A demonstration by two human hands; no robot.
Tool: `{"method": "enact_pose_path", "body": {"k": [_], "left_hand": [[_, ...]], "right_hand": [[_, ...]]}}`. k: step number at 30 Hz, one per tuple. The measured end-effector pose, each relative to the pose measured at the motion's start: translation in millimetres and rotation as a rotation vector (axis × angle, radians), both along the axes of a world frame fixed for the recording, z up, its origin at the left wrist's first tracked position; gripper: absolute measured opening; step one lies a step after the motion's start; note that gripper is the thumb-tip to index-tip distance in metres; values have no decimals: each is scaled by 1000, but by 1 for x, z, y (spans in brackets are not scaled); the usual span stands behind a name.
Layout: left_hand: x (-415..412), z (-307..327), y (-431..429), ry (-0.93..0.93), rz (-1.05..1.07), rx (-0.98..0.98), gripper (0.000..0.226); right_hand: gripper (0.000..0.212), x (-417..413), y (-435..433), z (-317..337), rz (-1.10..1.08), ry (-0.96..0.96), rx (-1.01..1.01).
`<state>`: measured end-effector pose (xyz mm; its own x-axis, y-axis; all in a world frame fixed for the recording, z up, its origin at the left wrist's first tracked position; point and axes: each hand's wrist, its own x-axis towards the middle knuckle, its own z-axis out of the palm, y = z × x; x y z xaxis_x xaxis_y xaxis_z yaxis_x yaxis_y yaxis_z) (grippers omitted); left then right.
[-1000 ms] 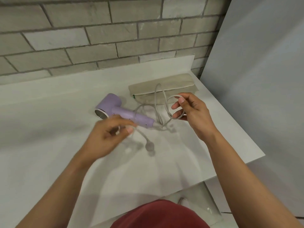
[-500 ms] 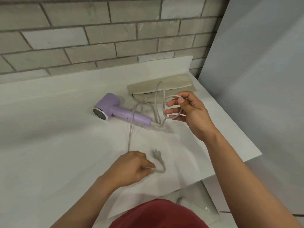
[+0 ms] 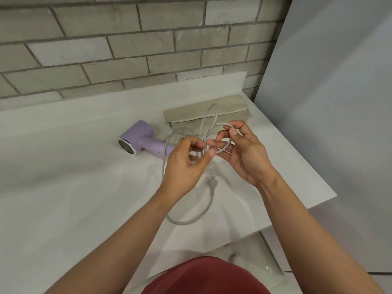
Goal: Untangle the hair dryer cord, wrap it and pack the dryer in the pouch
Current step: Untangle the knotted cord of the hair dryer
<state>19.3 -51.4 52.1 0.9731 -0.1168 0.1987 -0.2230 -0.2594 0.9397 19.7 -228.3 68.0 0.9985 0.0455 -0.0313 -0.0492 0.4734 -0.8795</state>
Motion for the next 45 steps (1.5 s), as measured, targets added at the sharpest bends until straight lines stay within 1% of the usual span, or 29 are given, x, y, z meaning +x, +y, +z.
{"method": "enact_pose_path", "body": {"k": [2,4,5,6,7,8,9,10,11,12,13,15,16,17,20,22,23,25,27,29,31,34,35,37,40,42,45], "left_hand": [[7,4,-2,41,-26,-51,24],[13,5,-2,56,-104,-1,27],[16,6,-1,48,-136,47,24],[18,7,1,34,-148,90,21],[20,10,4,14,-142,133,19],[22,12,7,-27,-128,188,18],[25,14,10,-86,-121,268,17],[27,17,13,-149,-135,363,15],[28,21,15,-208,-164,455,13],[28,24,16,-256,-201,527,13],[28,28,17,-290,-233,579,15],[28,37,19,-331,-249,641,20],[28,40,21,-345,-236,654,21],[29,43,22,-345,-216,654,21],[28,48,24,-298,-157,639,22],[26,49,24,-239,-120,577,19],[25,48,24,-188,-102,518,17],[25,48,25,-36,-99,367,14],[23,51,27,147,-153,233,11],[22,56,27,260,-218,178,6],[24,61,27,315,-250,181,16],[28,66,29,305,-324,352,29],[30,67,30,303,-345,371,30],[31,69,31,315,-341,313,25],[28,65,26,283,-253,219,20],[27,57,24,249,-164,135,20],[24,50,24,263,-56,-57,22]], "right_hand": [[17,-3,-3,1,13,15,74],[18,-6,-8,0,32,48,74],[18,-6,-10,-2,41,65,38],[17,-5,-13,-4,35,76,-46],[17,-4,-17,-4,8,65,-193],[22,-3,-22,-3,-42,31,-382],[37,-4,-27,1,-104,-19,-572],[53,-4,-33,8,-158,-89,-715],[62,-5,-38,18,-170,-164,-807],[62,-6,-41,29,-124,-226,-868],[55,-5,-43,38,-38,-264,-939],[33,1,-46,48,150,-256,-1161],[27,3,-46,50,199,-244,-1245],[23,4,-45,49,216,-237,-1270],[24,4,-40,42,212,-206,-1163],[23,4,-35,36,228,-209,-1149],[20,4,-33,32,215,-214,-1157],[10,5,-30,26,116,-228,-1176],[5,5,-28,23,12,-244,-1179],[5,4,-25,19,-24,-277,-1194],[5,2,-20,16,-20,-306,-1187],[6,-1,-14,14,-34,-336,-1142],[7,-2,-14,14,-39,-327,-1121],[11,-3,-14,14,-35,-266,-1048],[14,-3,-15,14,56,-153,-902],[13,-2,-16,15,93,-126,-814],[14,-2,-17,17,40,-134,-742]]}}
